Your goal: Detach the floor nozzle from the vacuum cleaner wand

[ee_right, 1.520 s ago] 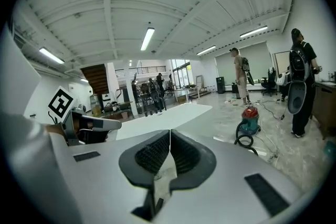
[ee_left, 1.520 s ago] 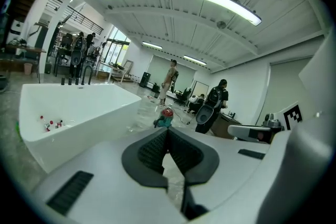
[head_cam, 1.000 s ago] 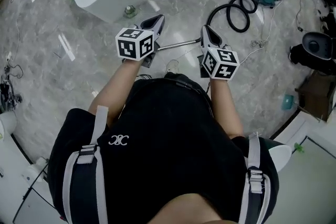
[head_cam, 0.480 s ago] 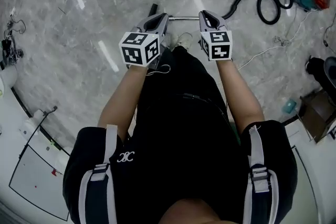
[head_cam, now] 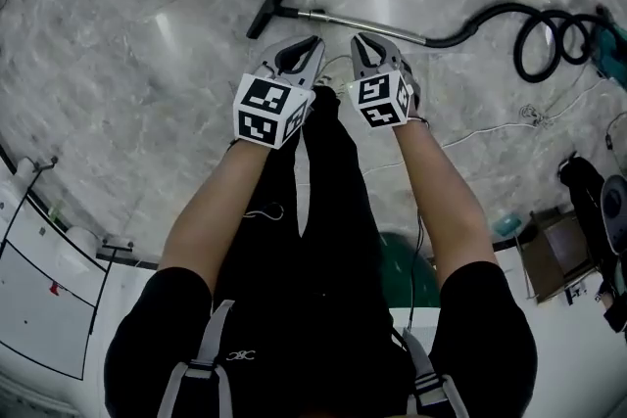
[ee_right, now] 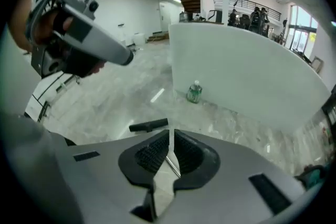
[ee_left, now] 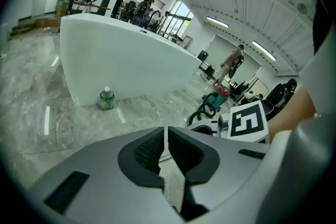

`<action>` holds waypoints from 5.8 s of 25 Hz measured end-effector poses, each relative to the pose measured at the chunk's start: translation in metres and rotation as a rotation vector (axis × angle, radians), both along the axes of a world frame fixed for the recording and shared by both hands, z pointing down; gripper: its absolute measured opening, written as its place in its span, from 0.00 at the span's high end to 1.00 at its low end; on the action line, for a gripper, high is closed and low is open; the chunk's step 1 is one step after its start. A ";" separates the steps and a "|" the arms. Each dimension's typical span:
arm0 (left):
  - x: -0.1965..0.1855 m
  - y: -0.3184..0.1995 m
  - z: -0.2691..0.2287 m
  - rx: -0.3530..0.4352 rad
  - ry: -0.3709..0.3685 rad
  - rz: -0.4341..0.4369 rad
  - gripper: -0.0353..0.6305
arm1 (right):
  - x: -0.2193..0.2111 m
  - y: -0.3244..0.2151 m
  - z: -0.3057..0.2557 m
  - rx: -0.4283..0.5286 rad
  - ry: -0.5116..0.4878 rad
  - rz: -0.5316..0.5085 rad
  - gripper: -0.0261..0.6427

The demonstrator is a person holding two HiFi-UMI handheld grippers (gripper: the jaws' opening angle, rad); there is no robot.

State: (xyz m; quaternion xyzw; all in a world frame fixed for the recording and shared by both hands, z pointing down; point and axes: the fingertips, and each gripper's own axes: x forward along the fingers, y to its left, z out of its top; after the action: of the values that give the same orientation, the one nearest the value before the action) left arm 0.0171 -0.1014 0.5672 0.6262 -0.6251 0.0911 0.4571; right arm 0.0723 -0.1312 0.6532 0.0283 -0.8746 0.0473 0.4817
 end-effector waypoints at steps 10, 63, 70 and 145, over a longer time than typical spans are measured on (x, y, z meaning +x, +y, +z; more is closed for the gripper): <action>-0.014 0.054 0.205 -0.087 0.052 -0.141 0.93 | 0.017 0.041 0.317 0.015 0.282 -0.414 0.71; -0.105 0.088 0.131 0.426 0.344 -0.647 0.79 | -0.026 0.162 0.126 -0.421 -0.035 -0.699 0.72; -0.091 0.085 0.123 0.408 0.335 -0.587 0.79 | -0.053 0.204 0.129 -0.488 -0.050 -0.698 0.66; -0.158 0.103 0.078 0.378 0.397 -0.451 0.80 | 0.113 0.146 0.136 -0.443 0.265 -0.657 0.88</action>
State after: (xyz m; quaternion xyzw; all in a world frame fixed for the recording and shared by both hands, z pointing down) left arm -0.1404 0.0013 0.6448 0.5515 -0.6523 -0.2530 0.4543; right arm 0.1850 0.0145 0.7891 -0.3507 -0.7362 0.0743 0.5741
